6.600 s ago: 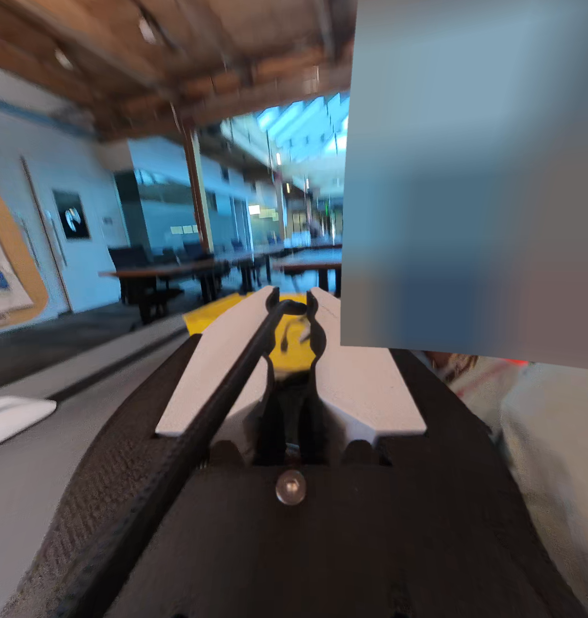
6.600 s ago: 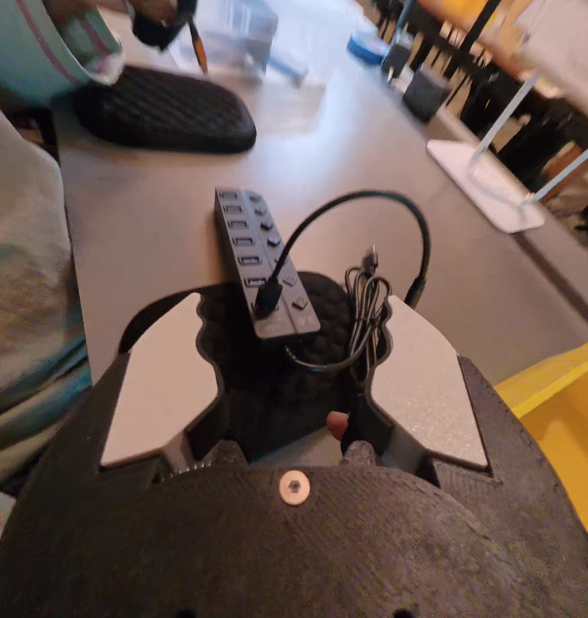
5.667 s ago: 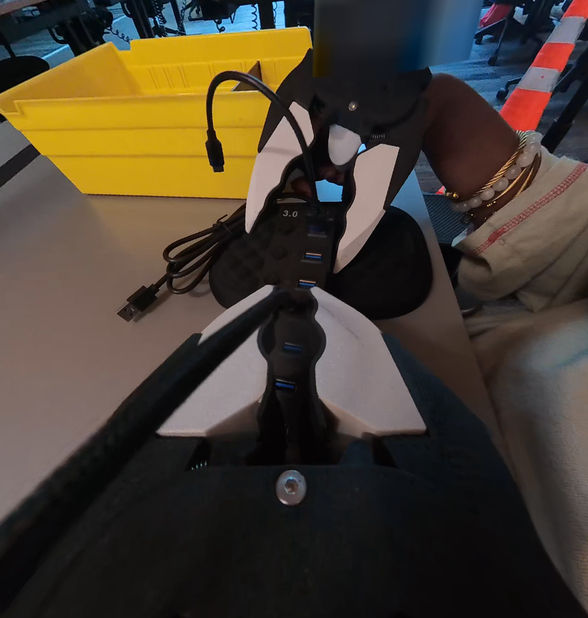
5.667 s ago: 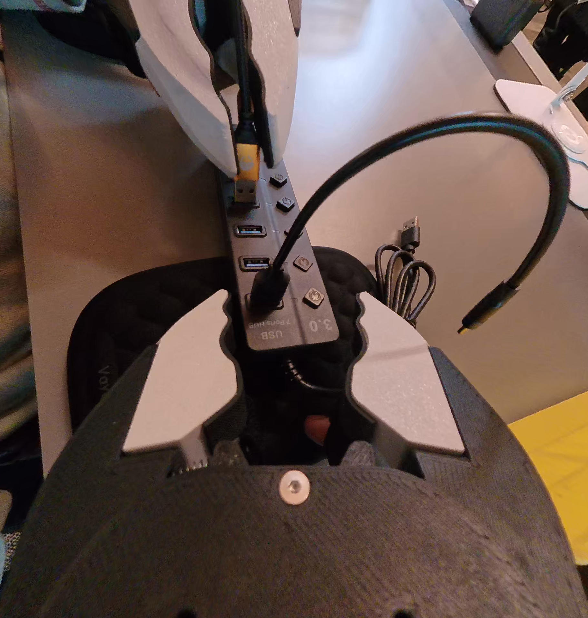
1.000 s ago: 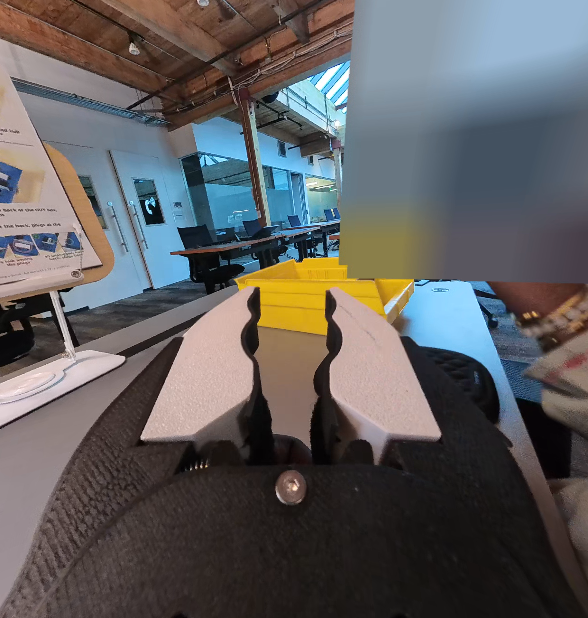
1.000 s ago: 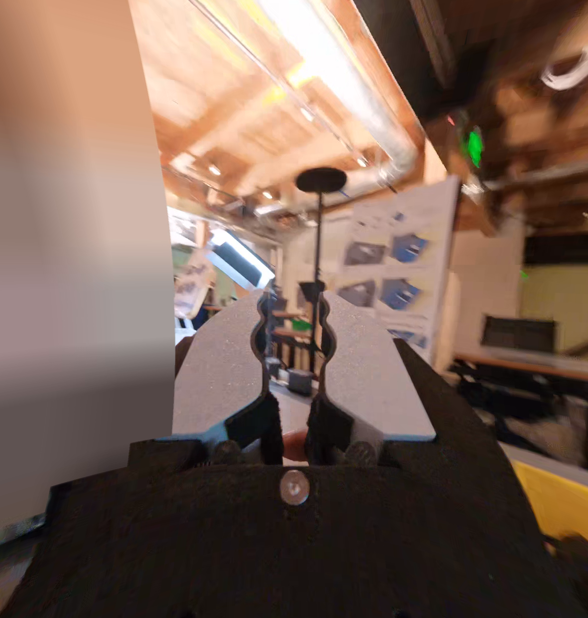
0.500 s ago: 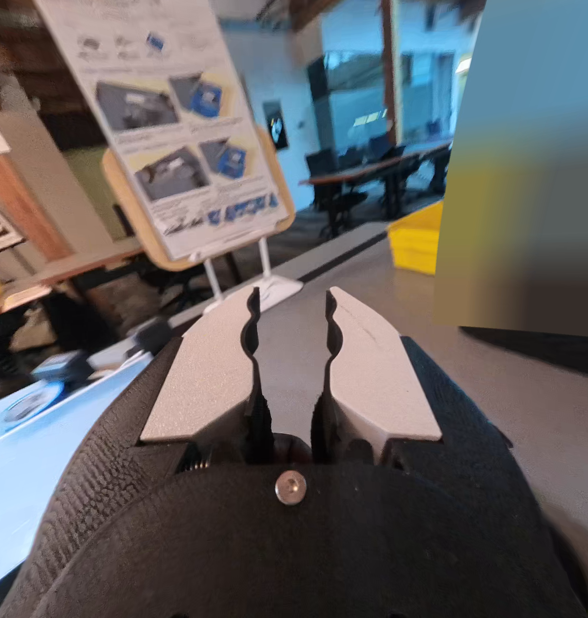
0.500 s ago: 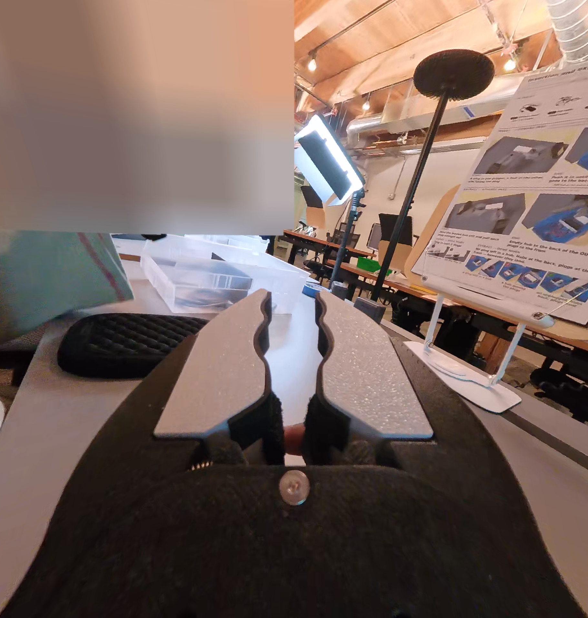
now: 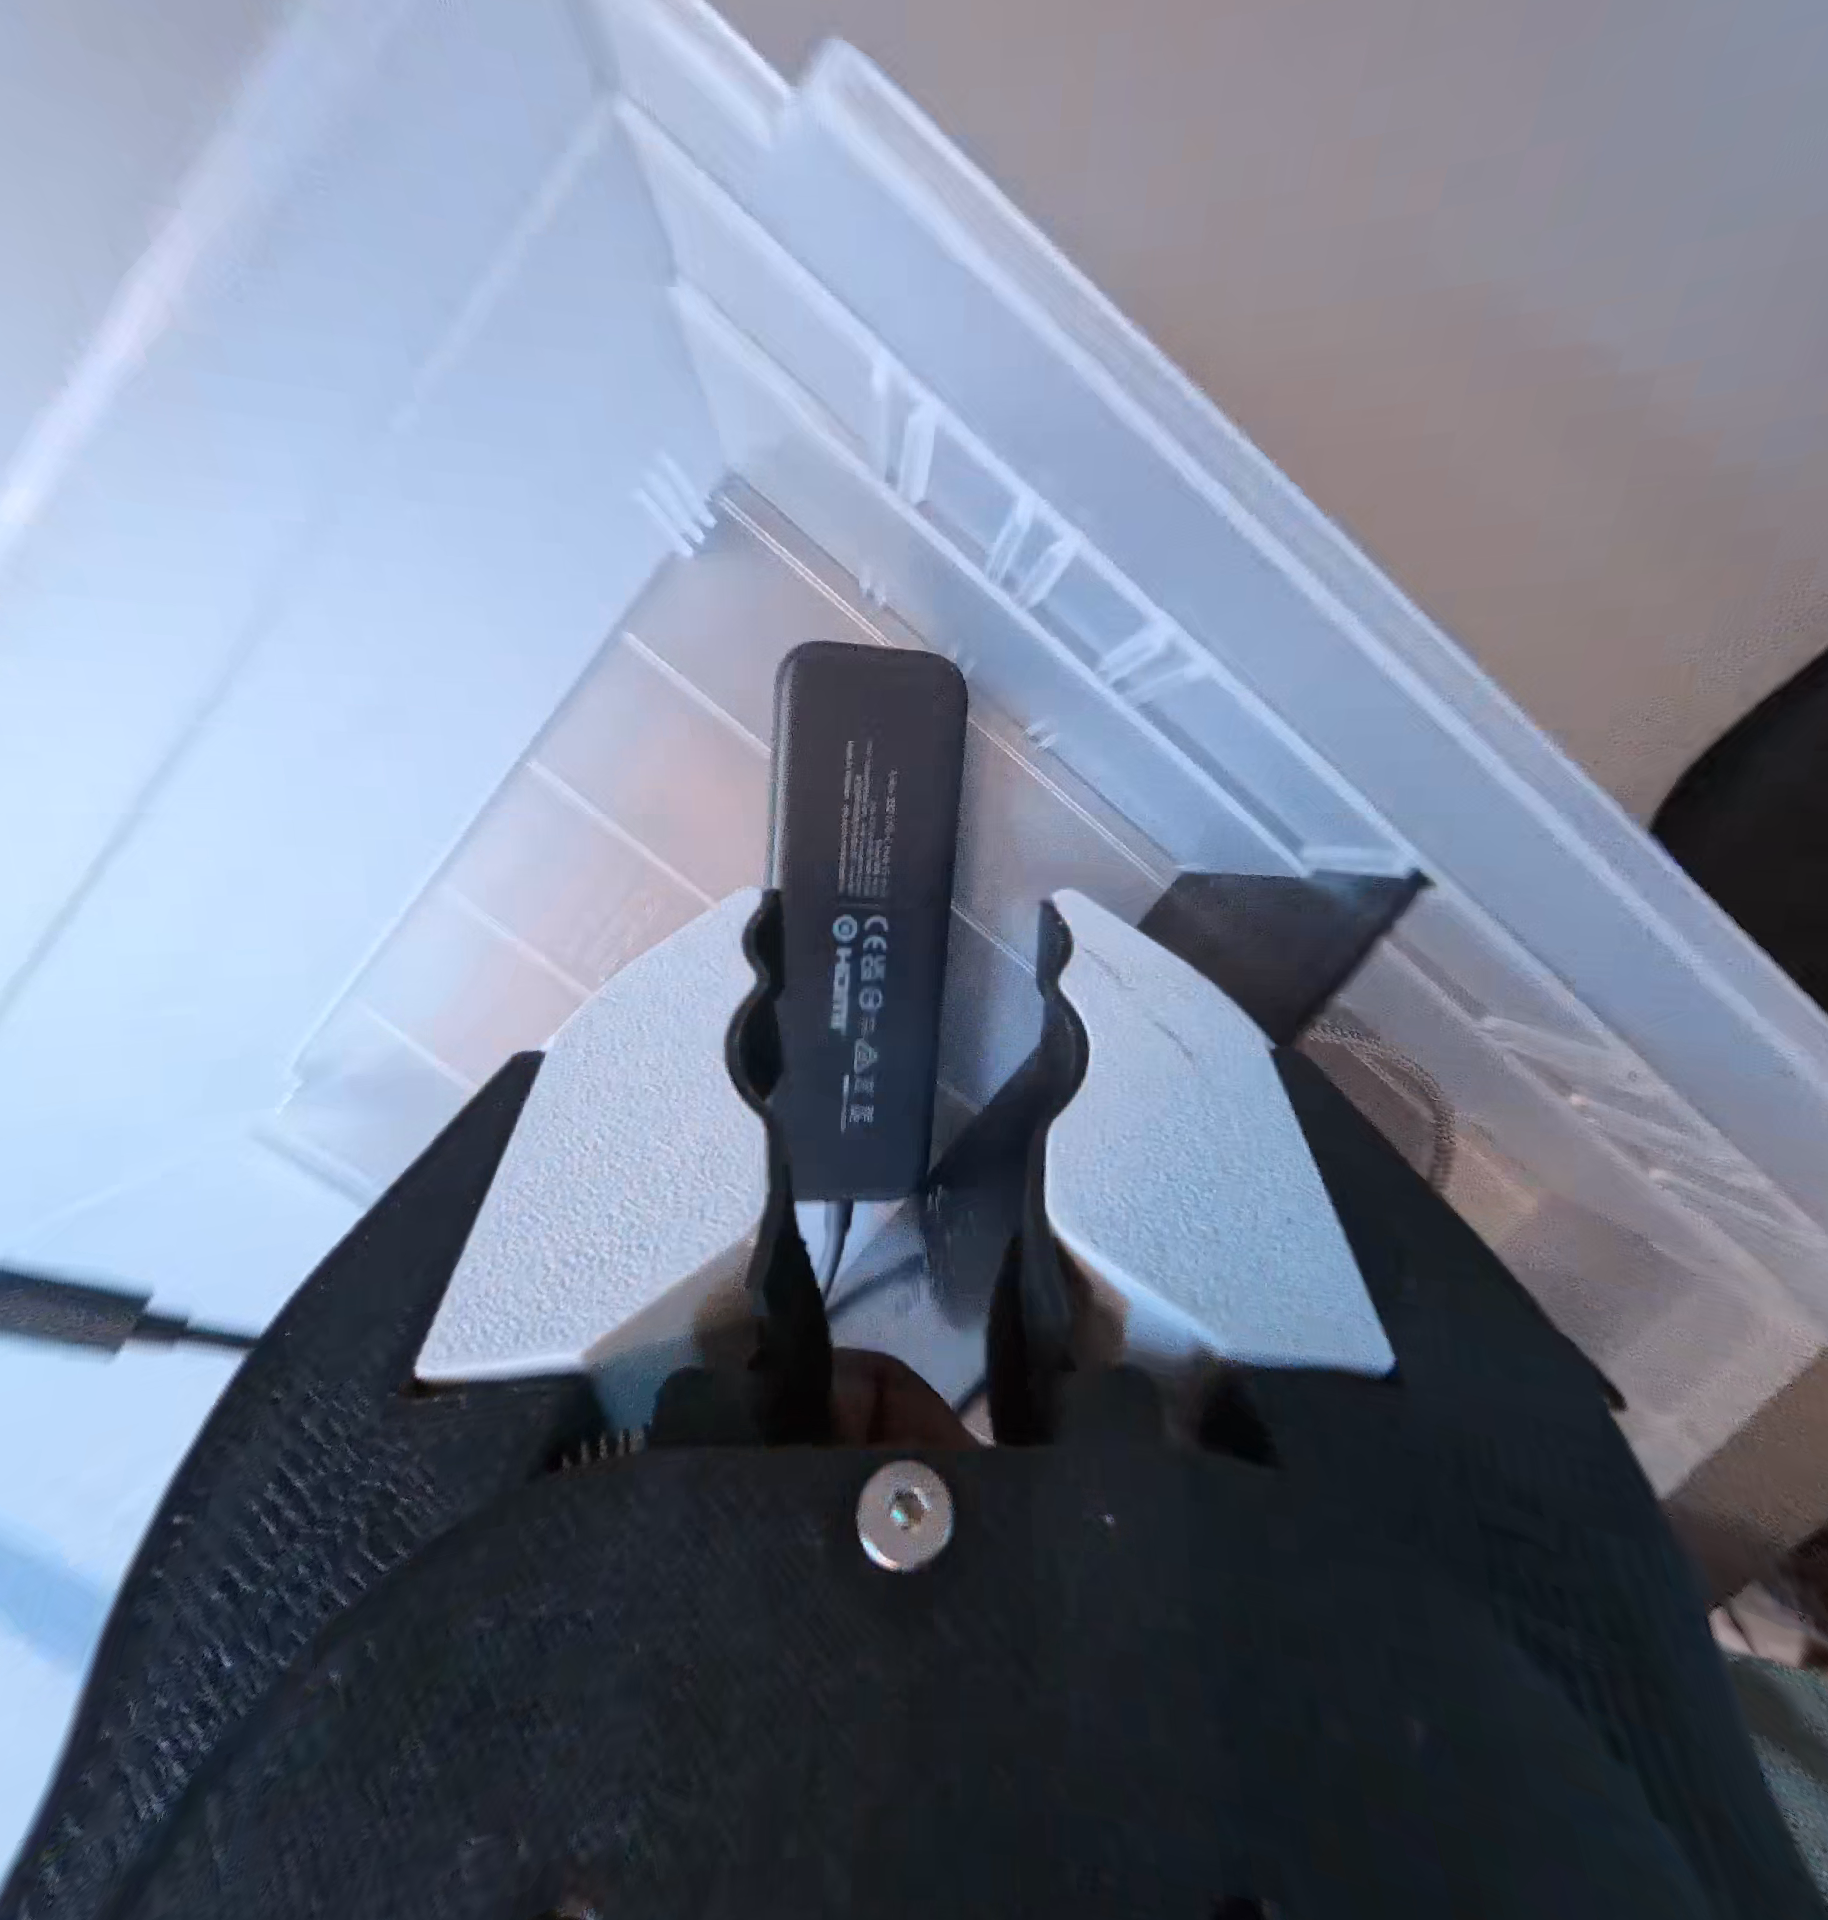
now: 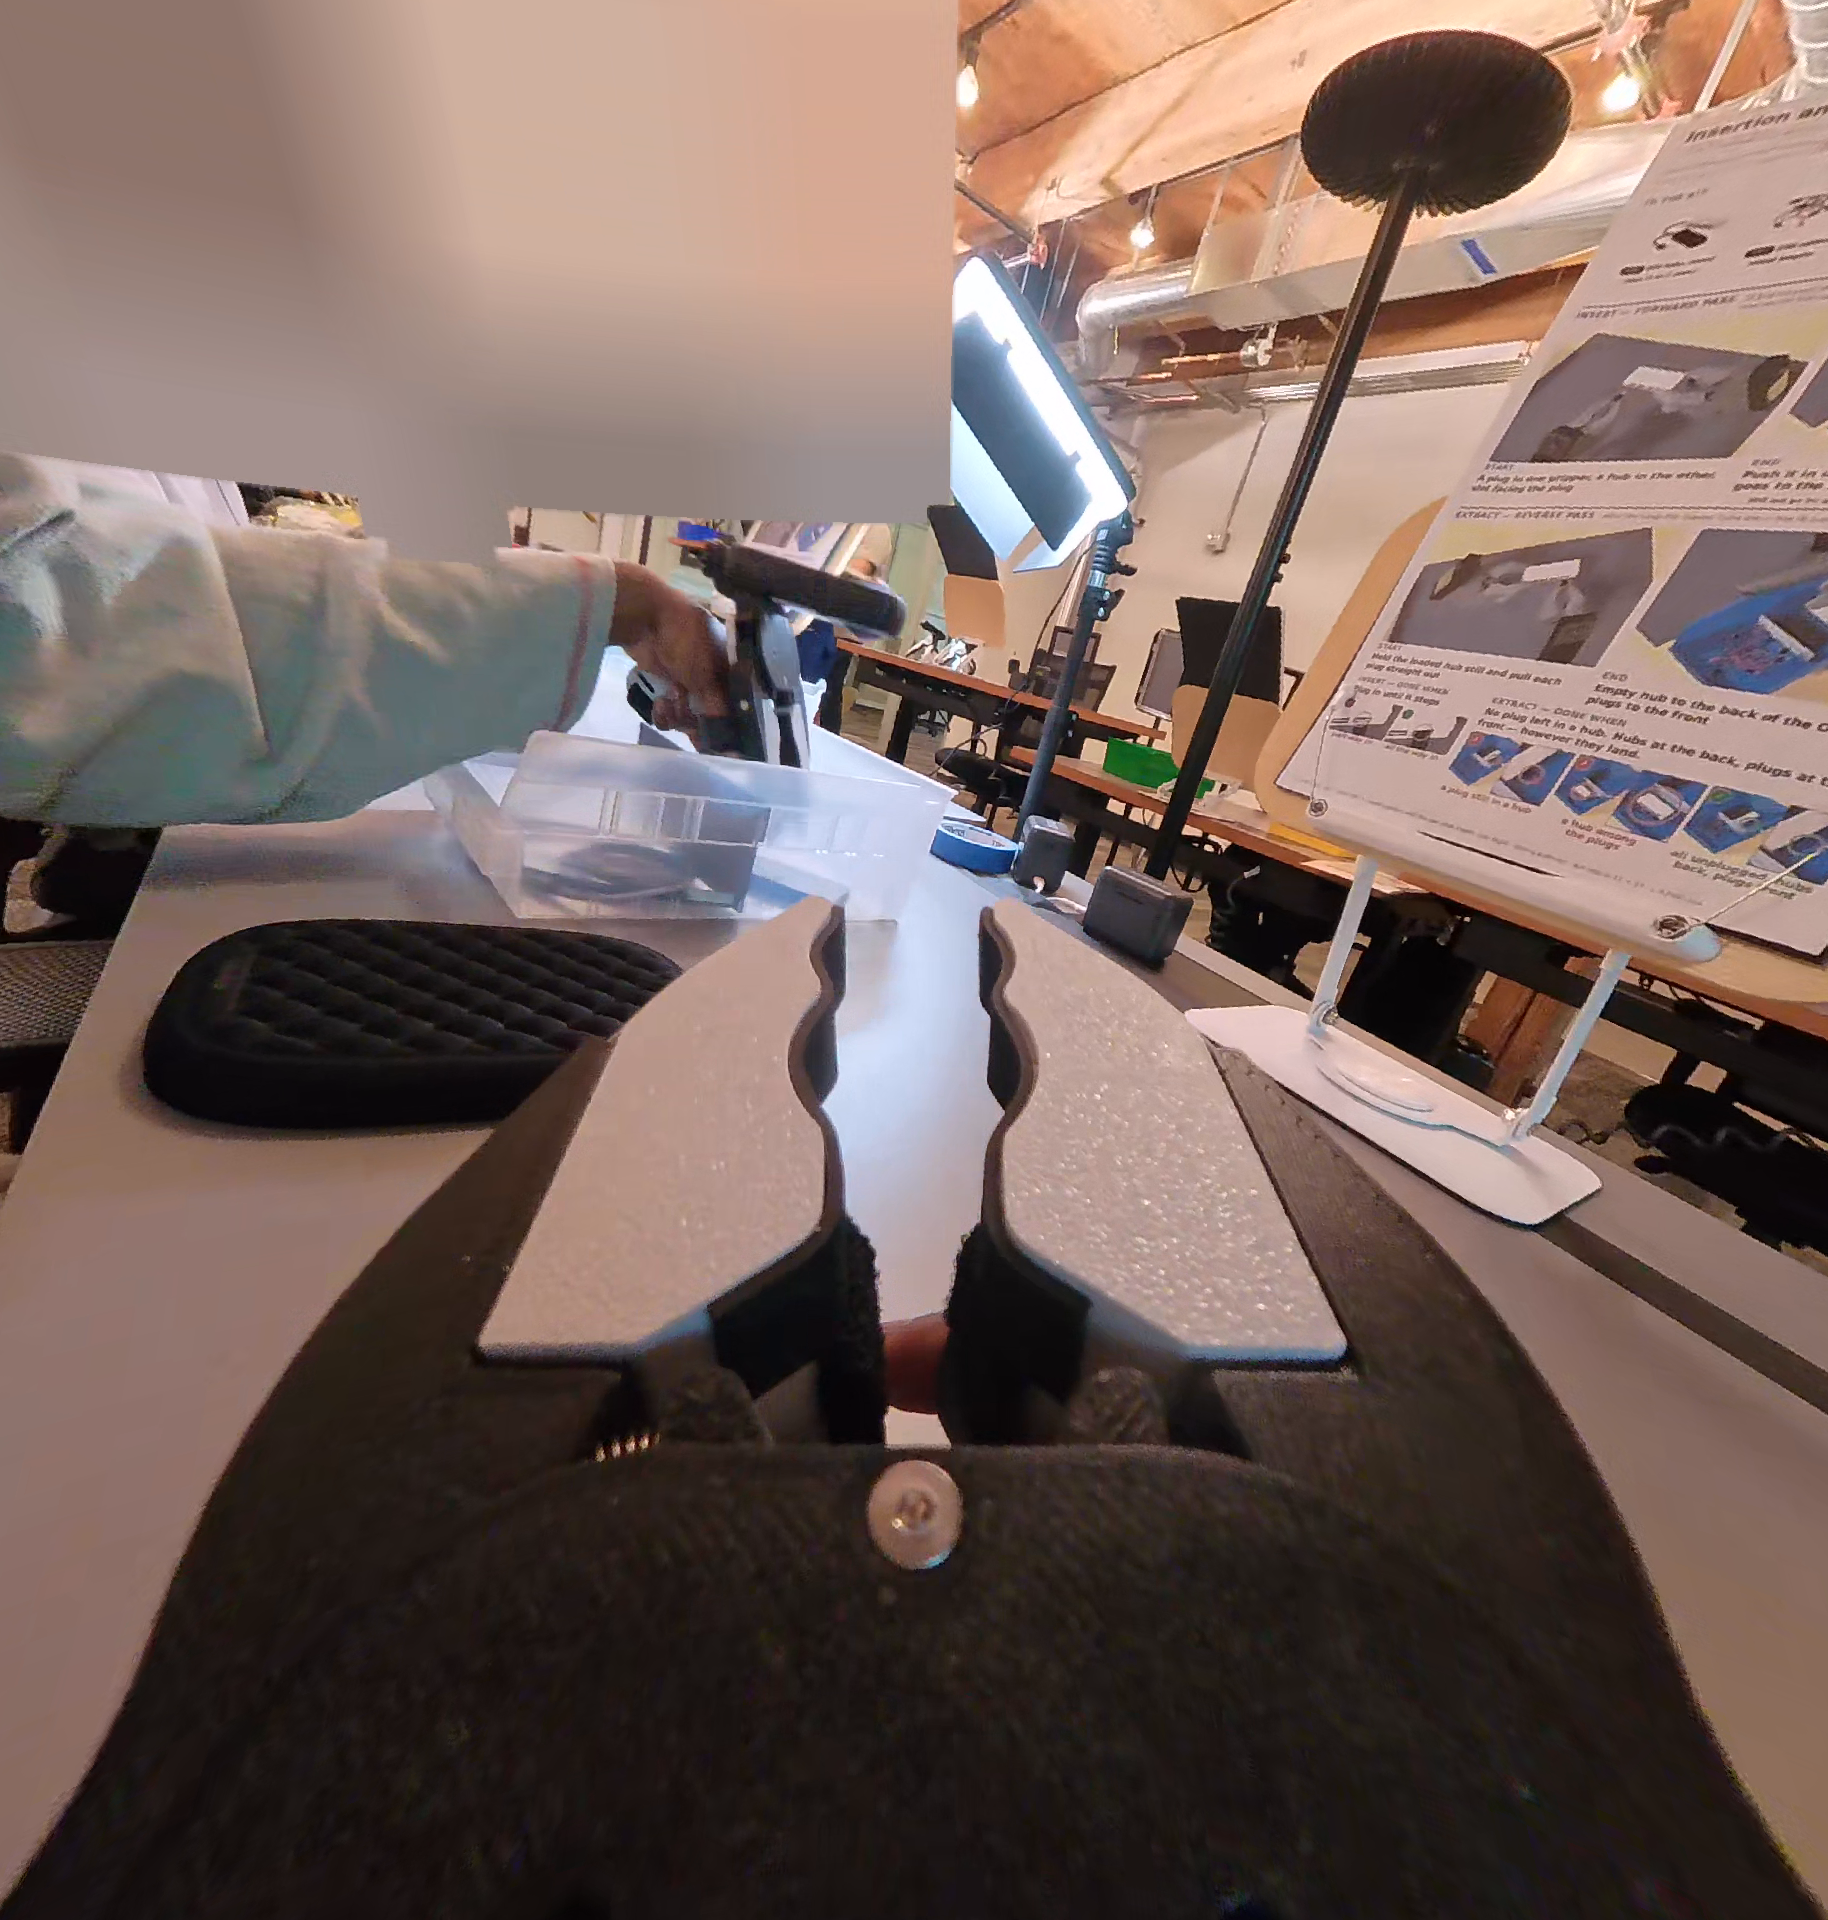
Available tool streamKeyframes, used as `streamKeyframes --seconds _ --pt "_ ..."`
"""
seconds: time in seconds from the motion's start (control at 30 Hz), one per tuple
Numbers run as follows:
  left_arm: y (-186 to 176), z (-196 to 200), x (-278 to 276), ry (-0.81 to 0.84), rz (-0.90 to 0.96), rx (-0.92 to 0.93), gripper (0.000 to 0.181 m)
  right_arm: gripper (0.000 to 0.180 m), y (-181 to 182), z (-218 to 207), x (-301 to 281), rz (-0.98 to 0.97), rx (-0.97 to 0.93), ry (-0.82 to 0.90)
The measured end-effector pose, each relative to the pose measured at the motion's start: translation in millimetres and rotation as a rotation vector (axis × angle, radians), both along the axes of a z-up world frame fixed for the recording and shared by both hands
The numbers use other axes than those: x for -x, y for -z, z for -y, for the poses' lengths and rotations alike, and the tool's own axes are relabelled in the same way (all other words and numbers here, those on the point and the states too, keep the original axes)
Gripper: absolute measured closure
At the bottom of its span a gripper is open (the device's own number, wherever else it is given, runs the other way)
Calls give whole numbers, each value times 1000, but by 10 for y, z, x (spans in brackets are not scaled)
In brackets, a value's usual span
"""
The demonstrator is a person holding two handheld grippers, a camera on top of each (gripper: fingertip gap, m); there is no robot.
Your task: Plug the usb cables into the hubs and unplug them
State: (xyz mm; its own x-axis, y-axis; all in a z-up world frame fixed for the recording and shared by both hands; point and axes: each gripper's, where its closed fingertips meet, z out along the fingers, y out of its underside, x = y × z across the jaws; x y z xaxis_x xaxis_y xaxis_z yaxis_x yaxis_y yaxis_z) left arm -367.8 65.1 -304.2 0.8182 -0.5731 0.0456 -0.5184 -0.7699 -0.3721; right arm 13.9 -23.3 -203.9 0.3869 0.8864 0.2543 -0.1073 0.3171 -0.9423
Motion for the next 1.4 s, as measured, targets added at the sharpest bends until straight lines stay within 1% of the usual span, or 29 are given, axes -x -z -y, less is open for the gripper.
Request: streamKeyframes --seconds 0.07,0.13,0.2,0.27,0.33,0.43,0.5,0.53,0.57,0.6,0.7,0.77,0.87,0.97,1.07,1.13,1.2,1.23,1.33,1.4 --pt "138 -2 -69 33 -10 68 125 155 7 -10 -5 5 -2 8" --pt "158 -20 -138 50 8 100 121 155 8 -17 -7 5 -1 11" --pt "138 -63 -198 79 36 86 120 155 -18 5 -16 -14 1 -7" --pt "112 -100 -178 31 60 103 122 156 -82 21 -59 -67 9 -22" --pt "152 -133 -23 -8 -18 114 126 158 -145 2 -126 -128 25 -22" --pt "313 -12 111 35 -139 222 126 160 -244 -57 -277 -238 63 -9" --pt "363 -62 146 47 -207 202 125 161 -307 -107 -407 -330 98 3" --pt "361 -86 101 38 -195 194 129 163 -332 -141 -475 -373 116 16" --pt "359 -117 64 39 -188 183 137 163 -347 -177 -541 -410 132 32" --pt "356 -125 52 44 -198 176 138 163 -354 -208 -595 -437 146 46" --pt "350 -110 54 54 -208 167 137 164 -354 -238 -662 -468 168 58" --pt "307 -152 107 17 -210 120 138 164 -335 -255 -650 -458 175 68" --pt "46 -237 156 -60 -184 -19 138 163 -295 -266 -581 -414 178 71" --pt "-365 -275 167 -123 -159 -191 138 163 -279 -251 -540 -386 171 72" --pt "-949 -301 -10 -158 -46 -470 138 163 -283 -235 -532 -378 158 73" --pt "-1410 -261 -140 -180 1 -712 138 163 -287 -233 -533 -381 160 69" --pt "-1892 -132 -334 -165 44 -990 138 163 -291 -227 -520 -379 157 63" --pt "-2145 -20 -476 -151 100 -1143 138 163 -291 -221 -511 -374 152 62" --pt "-2742 473 -907 -125 397 -1527 138 162 -276 -199 -466 -340 130 67" --pt "-2932 790 -1086 -123 576 -1685 138 162 -262 -185 -435 -310 116 73"
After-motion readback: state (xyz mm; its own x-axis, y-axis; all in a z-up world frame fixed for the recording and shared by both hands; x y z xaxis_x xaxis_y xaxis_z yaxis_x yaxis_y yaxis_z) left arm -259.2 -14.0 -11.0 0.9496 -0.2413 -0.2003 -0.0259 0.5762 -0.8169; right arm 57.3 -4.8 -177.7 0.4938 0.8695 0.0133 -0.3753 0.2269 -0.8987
